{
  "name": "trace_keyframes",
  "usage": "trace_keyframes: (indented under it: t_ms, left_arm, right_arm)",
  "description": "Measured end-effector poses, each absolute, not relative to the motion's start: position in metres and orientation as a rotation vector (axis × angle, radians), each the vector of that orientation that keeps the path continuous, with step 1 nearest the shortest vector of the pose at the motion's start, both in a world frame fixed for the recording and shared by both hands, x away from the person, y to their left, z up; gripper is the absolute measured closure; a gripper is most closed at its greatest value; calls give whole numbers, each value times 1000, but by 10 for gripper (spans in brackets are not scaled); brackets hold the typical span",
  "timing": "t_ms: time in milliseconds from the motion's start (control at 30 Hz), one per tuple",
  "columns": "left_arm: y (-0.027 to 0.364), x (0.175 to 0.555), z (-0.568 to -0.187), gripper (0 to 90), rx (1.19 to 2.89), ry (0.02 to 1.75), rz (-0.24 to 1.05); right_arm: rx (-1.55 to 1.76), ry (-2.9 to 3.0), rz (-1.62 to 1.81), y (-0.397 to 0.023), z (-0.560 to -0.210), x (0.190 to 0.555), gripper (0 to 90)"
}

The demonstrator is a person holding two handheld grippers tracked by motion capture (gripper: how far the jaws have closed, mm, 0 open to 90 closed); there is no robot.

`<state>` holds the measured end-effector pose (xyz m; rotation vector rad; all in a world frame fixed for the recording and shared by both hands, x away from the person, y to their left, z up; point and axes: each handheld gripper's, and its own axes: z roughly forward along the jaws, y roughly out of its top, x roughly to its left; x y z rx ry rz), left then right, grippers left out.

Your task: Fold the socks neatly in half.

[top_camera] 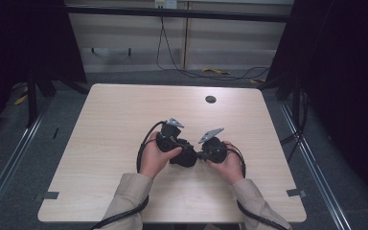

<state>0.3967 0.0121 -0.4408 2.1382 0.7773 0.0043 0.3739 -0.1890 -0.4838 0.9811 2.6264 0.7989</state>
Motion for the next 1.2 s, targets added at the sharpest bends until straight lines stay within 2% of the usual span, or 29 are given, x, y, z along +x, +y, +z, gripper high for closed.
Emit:
trace_keyframes:
  t_ms: [100, 200, 300, 400, 567, 833, 933, 967, 1067, 1133, 1200]
  left_arm:
    - [19, 397, -441, 694, 2182, 783, 31]
    - [17, 399, -453, 743, 2236, 786, 36]
    - [5, 398, -469, 748, 2258, 771, 29]
    - [-6, 398, -481, 732, 2280, 768, 28]
    - [-15, 395, -485, 678, 2328, 740, 97]
    - [-15, 391, -481, 467, 2309, 708, 102]
    - [-7, 392, -470, 498, 2249, 717, 126]
    - [-5, 393, -466, 575, 2249, 714, 118]
    - [-4, 395, -465, 657, 2274, 723, 143]
    - [-7, 395, -470, 654, 2298, 720, 140]
    - [-10, 395, -480, 588, 2324, 724, 157]
  right_arm:
    - [983, 2627, 798, -189, -484, 374, 900]
    - [987, 2625, 794, -189, -484, 374, 900]
    - [981, 2627, 799, -189, -484, 374, 900]
    - [994, 2625, 801, -189, -484, 373, 900]
    - [991, 2624, 800, -190, -484, 373, 900]
    - [1003, 2606, 783, -193, -483, 373, 900]
    - [1012, 2602, 789, -195, -484, 374, 900]
    - [1010, 2601, 785, -196, -483, 374, 900]
    - [1011, 2601, 790, -196, -484, 374, 900]
    - [1012, 2601, 785, -195, -484, 374, 900]
    - [1011, 2600, 786, -195, -484, 374, 900]
